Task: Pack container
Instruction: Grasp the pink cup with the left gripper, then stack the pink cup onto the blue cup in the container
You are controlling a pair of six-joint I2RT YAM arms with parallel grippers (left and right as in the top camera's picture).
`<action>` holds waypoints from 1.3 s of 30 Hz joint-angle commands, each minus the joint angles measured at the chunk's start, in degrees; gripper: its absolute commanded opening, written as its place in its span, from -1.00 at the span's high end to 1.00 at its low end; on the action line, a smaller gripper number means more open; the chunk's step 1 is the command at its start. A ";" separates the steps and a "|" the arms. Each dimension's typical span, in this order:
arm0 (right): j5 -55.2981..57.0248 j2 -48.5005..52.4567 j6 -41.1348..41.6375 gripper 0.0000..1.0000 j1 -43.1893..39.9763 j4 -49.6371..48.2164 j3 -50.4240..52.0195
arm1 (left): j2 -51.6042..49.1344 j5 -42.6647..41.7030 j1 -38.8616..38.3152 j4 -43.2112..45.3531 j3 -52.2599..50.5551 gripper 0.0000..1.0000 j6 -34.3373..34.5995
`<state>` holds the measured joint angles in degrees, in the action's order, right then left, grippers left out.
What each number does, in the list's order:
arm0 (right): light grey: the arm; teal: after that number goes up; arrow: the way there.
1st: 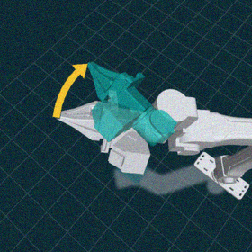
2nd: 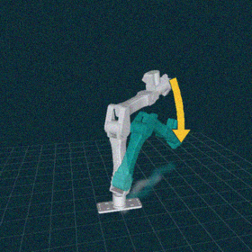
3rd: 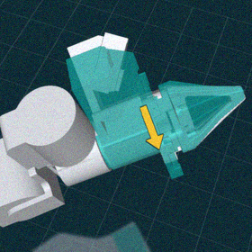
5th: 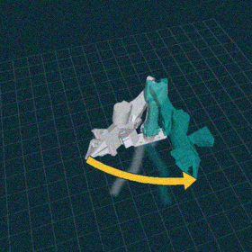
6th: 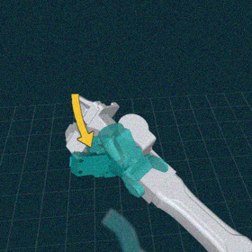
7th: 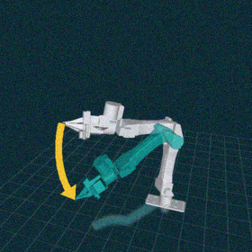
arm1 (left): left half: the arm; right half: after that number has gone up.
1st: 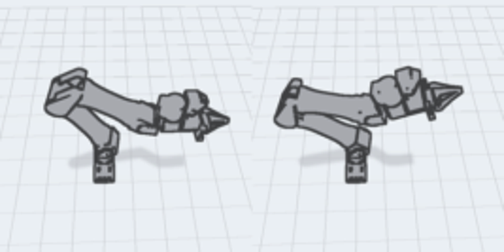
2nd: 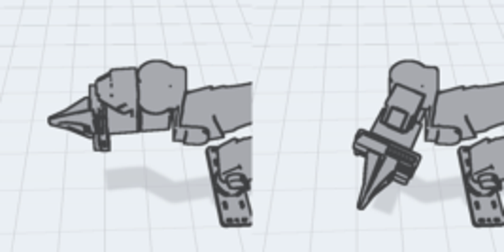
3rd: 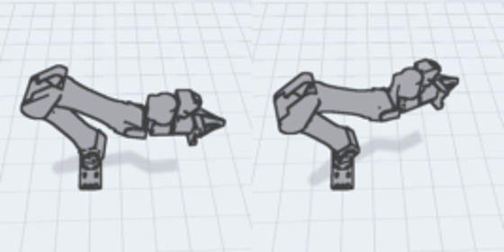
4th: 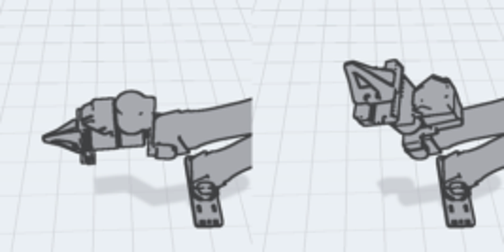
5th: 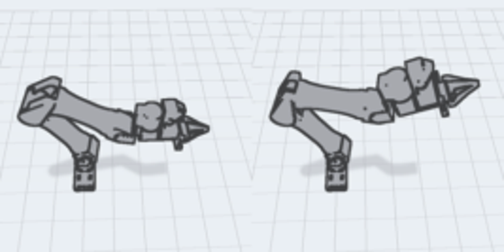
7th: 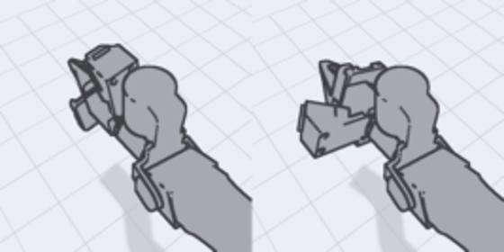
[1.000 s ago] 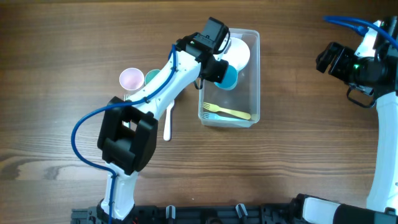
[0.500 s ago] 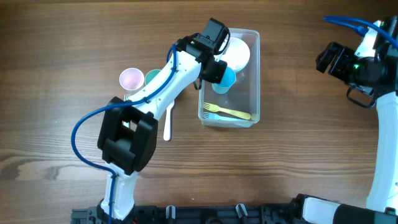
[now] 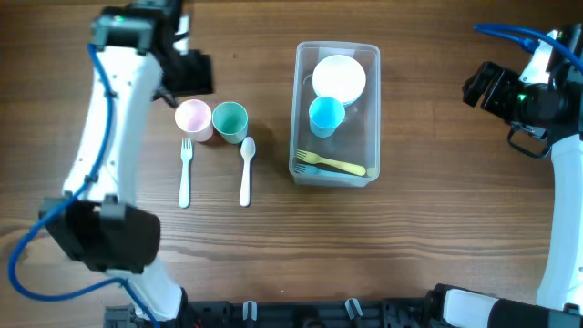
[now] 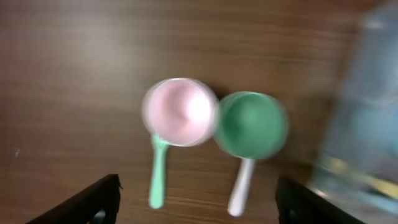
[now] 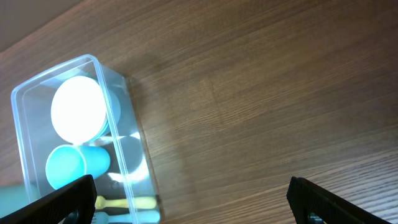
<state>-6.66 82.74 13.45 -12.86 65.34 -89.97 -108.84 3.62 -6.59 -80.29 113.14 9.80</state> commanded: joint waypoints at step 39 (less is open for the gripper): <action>-0.87 0.31 0.63 -0.99 -0.13 -0.17 0.33 | 5.05 -2.71 -26.56 19.76 -8.13 0.92 -10.08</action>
<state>-6.66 82.74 13.45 -12.86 65.32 -89.97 -98.83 0.56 -29.36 -62.63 105.12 2.98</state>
